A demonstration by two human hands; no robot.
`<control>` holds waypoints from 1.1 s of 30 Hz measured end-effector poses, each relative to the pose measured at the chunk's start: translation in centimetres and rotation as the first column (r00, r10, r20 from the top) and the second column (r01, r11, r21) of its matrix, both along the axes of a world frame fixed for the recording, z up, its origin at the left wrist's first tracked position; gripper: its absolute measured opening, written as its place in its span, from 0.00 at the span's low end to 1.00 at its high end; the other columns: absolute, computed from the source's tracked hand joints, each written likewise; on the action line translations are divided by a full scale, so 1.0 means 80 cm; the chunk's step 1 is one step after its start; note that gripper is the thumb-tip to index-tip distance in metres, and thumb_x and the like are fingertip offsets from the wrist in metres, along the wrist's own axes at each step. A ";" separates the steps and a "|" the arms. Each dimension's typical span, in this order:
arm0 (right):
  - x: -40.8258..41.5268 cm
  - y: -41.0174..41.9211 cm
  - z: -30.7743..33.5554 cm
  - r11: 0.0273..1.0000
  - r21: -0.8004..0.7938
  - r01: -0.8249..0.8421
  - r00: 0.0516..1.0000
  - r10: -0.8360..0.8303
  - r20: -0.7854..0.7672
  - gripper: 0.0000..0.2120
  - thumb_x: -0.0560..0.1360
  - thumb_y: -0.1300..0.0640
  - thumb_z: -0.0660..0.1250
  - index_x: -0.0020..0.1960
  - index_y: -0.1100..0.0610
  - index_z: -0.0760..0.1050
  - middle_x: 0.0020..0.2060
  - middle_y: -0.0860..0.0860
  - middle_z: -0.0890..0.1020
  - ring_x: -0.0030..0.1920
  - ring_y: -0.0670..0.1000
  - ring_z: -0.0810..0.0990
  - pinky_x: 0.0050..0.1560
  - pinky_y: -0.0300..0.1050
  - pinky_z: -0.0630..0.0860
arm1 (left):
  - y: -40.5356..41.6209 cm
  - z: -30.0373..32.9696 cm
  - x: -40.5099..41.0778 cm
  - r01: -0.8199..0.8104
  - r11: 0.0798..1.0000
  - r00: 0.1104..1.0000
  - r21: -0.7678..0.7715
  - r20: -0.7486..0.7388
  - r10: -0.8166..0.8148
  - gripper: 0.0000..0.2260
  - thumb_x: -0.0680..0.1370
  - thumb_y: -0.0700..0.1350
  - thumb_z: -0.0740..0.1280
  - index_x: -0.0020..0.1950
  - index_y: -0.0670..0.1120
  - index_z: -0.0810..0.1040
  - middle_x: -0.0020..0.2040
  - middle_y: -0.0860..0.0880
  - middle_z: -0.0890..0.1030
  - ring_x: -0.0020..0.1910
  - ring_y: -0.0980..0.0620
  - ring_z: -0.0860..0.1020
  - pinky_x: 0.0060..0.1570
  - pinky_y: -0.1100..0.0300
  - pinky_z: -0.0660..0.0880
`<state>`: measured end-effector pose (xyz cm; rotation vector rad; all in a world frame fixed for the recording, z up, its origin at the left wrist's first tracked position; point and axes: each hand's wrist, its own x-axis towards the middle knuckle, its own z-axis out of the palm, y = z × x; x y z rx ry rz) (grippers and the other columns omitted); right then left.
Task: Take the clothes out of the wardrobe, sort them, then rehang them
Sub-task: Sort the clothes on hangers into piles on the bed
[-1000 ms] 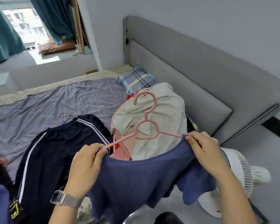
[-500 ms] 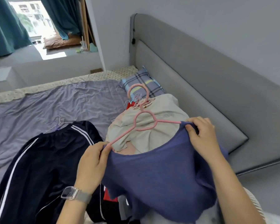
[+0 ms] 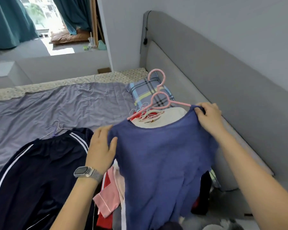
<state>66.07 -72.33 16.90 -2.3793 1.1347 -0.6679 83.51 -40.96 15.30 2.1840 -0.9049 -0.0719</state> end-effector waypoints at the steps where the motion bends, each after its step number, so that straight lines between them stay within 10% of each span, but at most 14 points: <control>1: 0.010 -0.012 -0.022 1.000 0.028 -0.008 1.000 0.009 -0.005 0.09 0.77 0.62 0.63 0.52 0.57 0.80 0.50 0.55 0.81 0.56 0.61 0.73 0.59 0.52 0.65 | -0.007 -0.007 0.001 -0.015 1.000 1.000 0.017 -0.021 0.016 0.17 0.76 0.37 0.65 0.64 0.42 0.72 0.57 0.47 0.74 0.59 0.47 0.72 0.61 0.59 0.65; 13: 0.126 -0.140 -0.184 0.985 0.158 0.075 0.954 -0.025 -0.297 0.12 0.79 0.58 0.59 0.56 0.64 0.76 0.57 0.63 0.78 0.60 0.65 0.70 0.59 0.55 0.66 | -0.049 -0.087 -0.002 -0.243 0.941 0.956 0.235 -0.107 0.273 0.12 0.76 0.41 0.65 0.59 0.47 0.76 0.55 0.51 0.78 0.55 0.52 0.74 0.56 0.65 0.65; 23: 0.195 -0.160 -0.212 0.996 0.089 0.007 0.727 0.056 -0.685 0.23 0.74 0.53 0.66 0.66 0.62 0.69 0.67 0.61 0.70 0.68 0.63 0.65 0.67 0.59 0.59 | -0.034 -0.089 -0.005 -0.414 0.874 0.880 0.254 -0.135 0.456 0.13 0.77 0.41 0.63 0.61 0.46 0.75 0.57 0.50 0.77 0.58 0.51 0.73 0.59 0.60 0.69; 29: 0.265 -0.008 -0.165 0.748 0.320 -0.581 0.631 0.663 -0.403 0.15 0.74 0.61 0.61 0.60 0.56 0.76 0.57 0.54 0.80 0.58 0.58 0.77 0.56 0.49 0.72 | -0.012 -0.090 0.003 -0.411 0.870 0.871 0.273 -0.166 0.463 0.14 0.77 0.40 0.63 0.63 0.45 0.74 0.58 0.50 0.76 0.59 0.53 0.73 0.58 0.64 0.67; 33: 0.290 0.112 -0.154 0.587 0.483 -0.650 0.526 0.806 -0.272 0.16 0.76 0.60 0.58 0.61 0.54 0.76 0.55 0.52 0.81 0.56 0.55 0.77 0.57 0.48 0.74 | 0.026 -0.089 0.028 -0.363 0.887 0.881 0.285 -0.206 0.426 0.14 0.77 0.41 0.62 0.62 0.47 0.74 0.56 0.52 0.76 0.55 0.55 0.74 0.54 0.66 0.67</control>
